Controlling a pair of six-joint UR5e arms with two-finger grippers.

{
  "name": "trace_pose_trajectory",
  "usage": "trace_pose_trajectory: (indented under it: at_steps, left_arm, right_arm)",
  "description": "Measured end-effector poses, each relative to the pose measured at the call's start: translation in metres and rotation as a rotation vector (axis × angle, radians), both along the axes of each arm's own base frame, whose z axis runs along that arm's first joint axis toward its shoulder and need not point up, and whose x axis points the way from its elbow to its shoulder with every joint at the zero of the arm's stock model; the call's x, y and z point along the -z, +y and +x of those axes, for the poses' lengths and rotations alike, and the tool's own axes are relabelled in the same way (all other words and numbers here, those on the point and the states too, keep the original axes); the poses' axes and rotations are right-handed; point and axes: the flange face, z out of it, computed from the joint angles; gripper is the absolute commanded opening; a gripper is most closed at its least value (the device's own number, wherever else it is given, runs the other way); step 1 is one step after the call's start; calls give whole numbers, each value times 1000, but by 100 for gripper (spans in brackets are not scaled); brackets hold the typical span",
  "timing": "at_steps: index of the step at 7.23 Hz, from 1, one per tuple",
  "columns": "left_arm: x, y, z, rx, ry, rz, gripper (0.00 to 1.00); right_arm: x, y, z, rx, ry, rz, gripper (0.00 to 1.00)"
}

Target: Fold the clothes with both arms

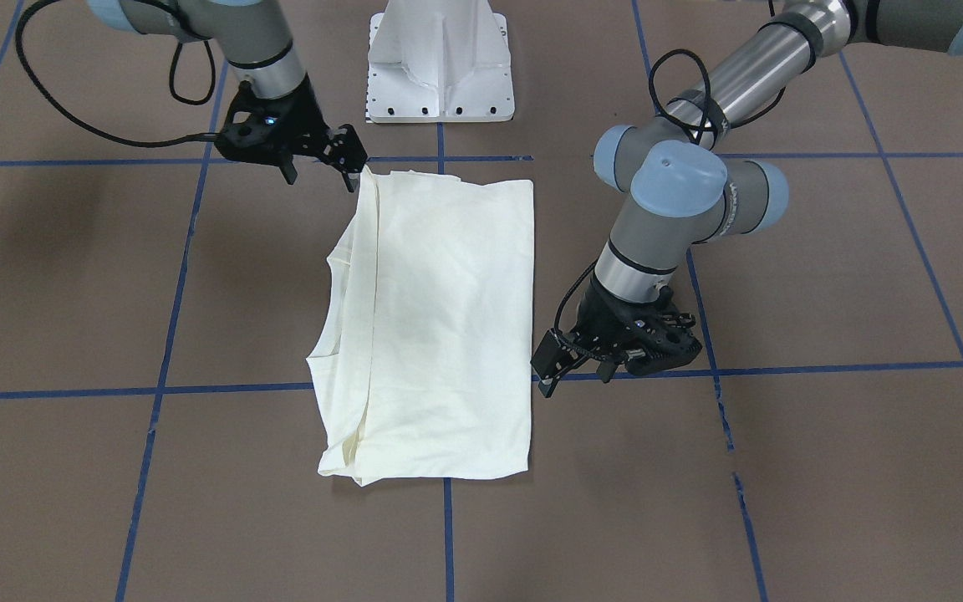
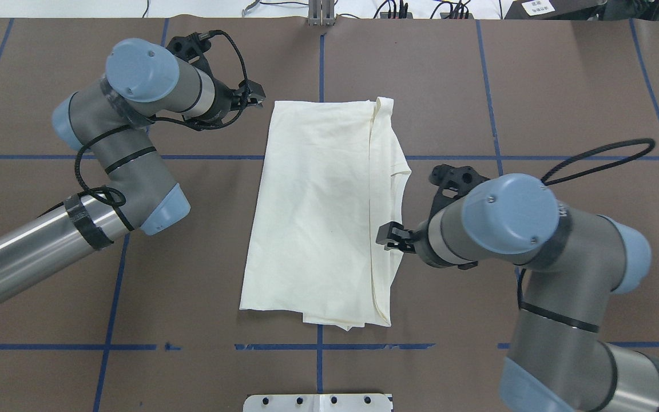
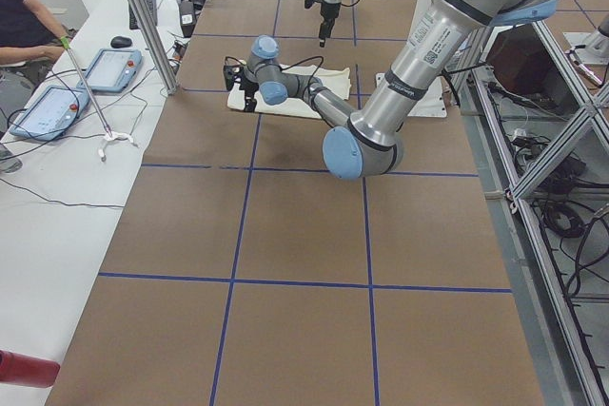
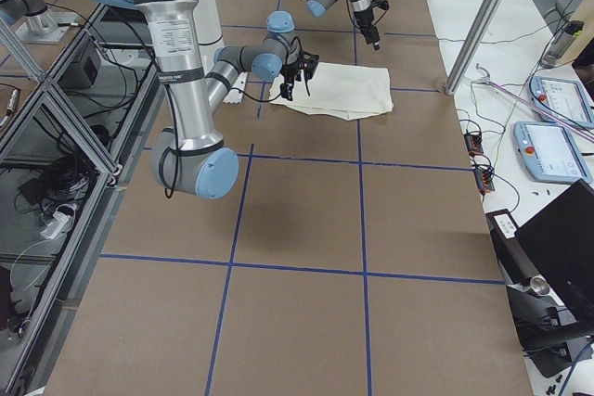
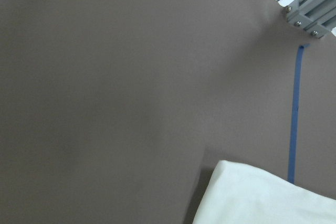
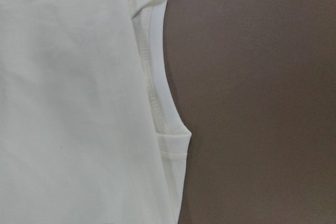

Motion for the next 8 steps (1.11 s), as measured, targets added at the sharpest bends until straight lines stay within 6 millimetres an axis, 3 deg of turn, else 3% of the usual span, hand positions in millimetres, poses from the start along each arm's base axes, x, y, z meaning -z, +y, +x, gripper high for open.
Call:
trace_pose_trajectory:
  at_steps: [3, 5, 8]
  left_arm:
    - [52, 50, -33, -68, -60, 27, 100]
    - [59, 68, -36, -91, -68, 31, 100]
    - [57, 73, -35, -99, -69, 31, 100]
  right_arm:
    - [-13, 25, -80, 117, 138, 100, 100]
    - [-26, 37, -101, 191, 179, 129, 100]
    - [-39, 44, -108, 254, 233, 112, 100]
